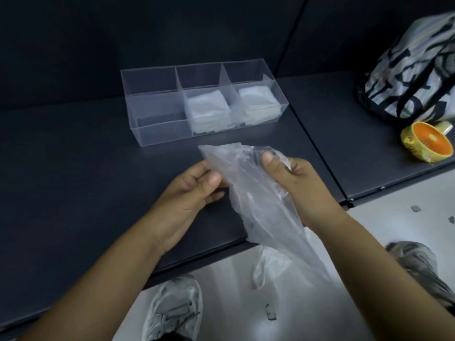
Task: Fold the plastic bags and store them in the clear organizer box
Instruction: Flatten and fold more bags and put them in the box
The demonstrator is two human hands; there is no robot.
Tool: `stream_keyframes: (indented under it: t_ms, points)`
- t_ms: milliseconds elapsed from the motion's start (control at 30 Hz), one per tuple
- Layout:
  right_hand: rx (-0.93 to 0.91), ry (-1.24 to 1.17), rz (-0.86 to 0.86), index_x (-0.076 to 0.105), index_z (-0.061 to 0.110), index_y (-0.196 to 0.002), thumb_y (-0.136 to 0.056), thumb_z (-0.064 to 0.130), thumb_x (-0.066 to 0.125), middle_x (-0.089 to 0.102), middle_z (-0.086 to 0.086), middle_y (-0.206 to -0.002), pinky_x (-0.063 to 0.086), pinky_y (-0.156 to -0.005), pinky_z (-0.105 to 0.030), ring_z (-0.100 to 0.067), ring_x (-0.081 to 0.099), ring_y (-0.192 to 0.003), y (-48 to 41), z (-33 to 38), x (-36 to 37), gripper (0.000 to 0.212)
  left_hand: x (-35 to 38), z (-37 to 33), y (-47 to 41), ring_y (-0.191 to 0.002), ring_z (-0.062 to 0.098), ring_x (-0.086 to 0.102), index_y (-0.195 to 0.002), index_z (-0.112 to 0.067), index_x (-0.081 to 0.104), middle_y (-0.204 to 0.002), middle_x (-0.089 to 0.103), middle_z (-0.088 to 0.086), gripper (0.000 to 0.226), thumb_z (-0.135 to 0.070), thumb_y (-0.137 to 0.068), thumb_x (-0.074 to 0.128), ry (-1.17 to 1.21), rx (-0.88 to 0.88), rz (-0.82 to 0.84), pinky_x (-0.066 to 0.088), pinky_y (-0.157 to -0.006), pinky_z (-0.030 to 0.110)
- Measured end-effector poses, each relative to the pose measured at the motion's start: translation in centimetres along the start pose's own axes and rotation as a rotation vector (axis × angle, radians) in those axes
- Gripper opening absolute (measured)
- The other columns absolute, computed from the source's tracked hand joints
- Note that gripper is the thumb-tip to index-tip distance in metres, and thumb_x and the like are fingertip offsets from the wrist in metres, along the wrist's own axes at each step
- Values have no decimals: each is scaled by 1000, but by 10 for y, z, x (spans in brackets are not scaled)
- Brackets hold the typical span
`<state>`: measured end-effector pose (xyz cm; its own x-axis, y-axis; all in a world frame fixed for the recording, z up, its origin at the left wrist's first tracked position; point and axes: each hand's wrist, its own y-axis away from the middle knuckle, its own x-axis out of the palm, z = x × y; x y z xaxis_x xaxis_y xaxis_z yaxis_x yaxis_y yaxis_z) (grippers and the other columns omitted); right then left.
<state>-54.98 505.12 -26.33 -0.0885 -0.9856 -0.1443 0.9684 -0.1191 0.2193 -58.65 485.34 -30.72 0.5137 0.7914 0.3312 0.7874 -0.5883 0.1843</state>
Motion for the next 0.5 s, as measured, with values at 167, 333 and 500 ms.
stream_keyframes:
  t_ms: [167,333,500]
  points:
    - [-168,151,-119,41,11,-51,-85,43,58,37,5,-48,32,-44,-18,-6,35,-45,2,-9,23,50,-9,-2,1,-118,5,57,-127,-37,51,-136,56,-8,65,-65,-71,68,35,-45,-54,51,-92,24]
    - [-128,56,-91,59,-2,-78,-79,35,70,59,-15,-65,48,-53,-26,-17,55,-57,1,-10,26,39,0,-8,10,-99,10,68,-112,-13,69,-103,74,-2,35,-27,-80,71,-95,33,-299,52,-80,15]
    - [26,-49,10,72,19,-78,-72,27,72,73,0,-80,52,-73,-24,-12,67,-76,-7,-7,-4,10,-23,-15,13,-88,16,71,-96,-9,72,-92,75,5,29,-31,-78,66,-8,43,-488,55,-80,24]
